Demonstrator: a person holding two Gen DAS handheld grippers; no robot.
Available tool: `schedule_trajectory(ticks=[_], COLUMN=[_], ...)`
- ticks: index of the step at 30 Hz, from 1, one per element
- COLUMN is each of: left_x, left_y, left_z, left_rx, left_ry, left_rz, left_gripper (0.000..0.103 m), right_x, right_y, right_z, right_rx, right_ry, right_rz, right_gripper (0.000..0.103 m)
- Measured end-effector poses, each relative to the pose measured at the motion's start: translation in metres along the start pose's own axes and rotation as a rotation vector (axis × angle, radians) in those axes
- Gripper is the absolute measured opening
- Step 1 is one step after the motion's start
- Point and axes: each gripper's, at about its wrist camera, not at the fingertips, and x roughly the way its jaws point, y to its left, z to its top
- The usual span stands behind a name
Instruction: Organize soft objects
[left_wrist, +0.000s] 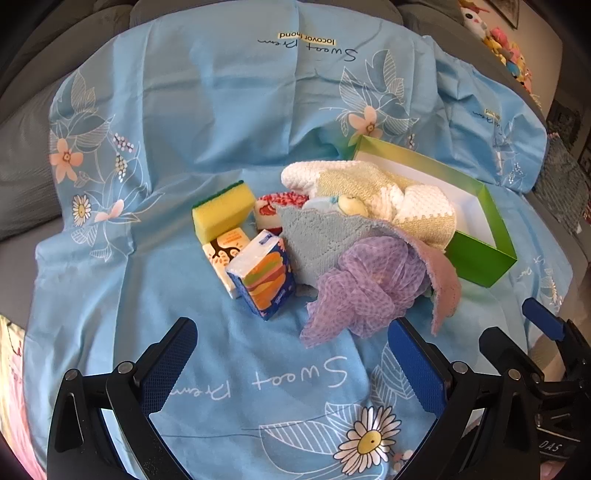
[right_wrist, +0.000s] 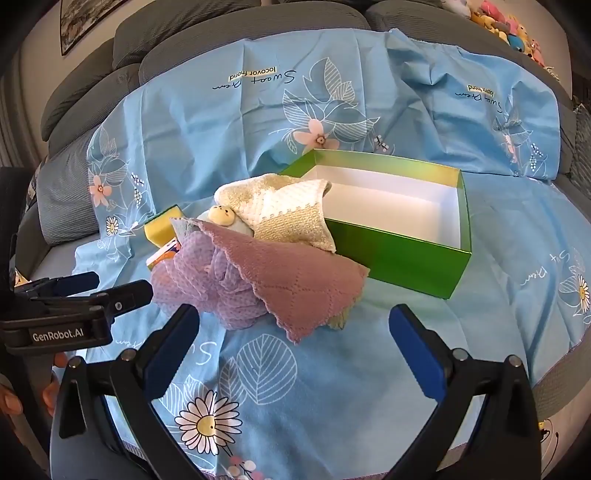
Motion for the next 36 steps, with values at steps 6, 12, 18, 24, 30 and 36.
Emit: schedule_trajectory(ticks=[6, 12, 18, 24, 30, 36], left_x=[-0.0009, -0.0012, -0.0018, -0.0023, -0.003, -0.0035], left_y=[-0.0014, -0.0023, -0.0025, -0.0019, -0.0023, -0.0025], left_z=[0.0005, 0.0008, 0.0008, -0.0003, -0.0007, -0.0001], left_rx=[0.006, 0.006, 0.005, 0.003, 0.001, 0.003], left_ry=[-0.008, -0.008, -0.011, -0.015, -0.019, -0.02], left_rz=[0.001, -0.005, -0.022, -0.046, -0.053, -0.056], left_gripper=[0.103, 0.103, 0.103, 0.103, 0.103, 0.103], right_x=[-0.0006, 0.0, 0.0004, 0.001, 0.002, 0.0022], right_y=[0.0, 0.0011, 0.0016, 0.0026, 0.0047, 0.0053], right_z=[-0.0019, -0.0027, -0.0035, -0.0042, -0.0057, -0.0057], right_rx=[-0.001, -0.004, -0.005, -0.005, -0.008, -0.01], right_ry=[-0.001, 0.004, 0.004, 0.006, 0.01, 0.011], right_rz=[-0.002, -0.001, -0.001, 0.0, 0.001, 0.0], right_gripper=[0.103, 0.103, 0.103, 0.103, 0.103, 0.103])
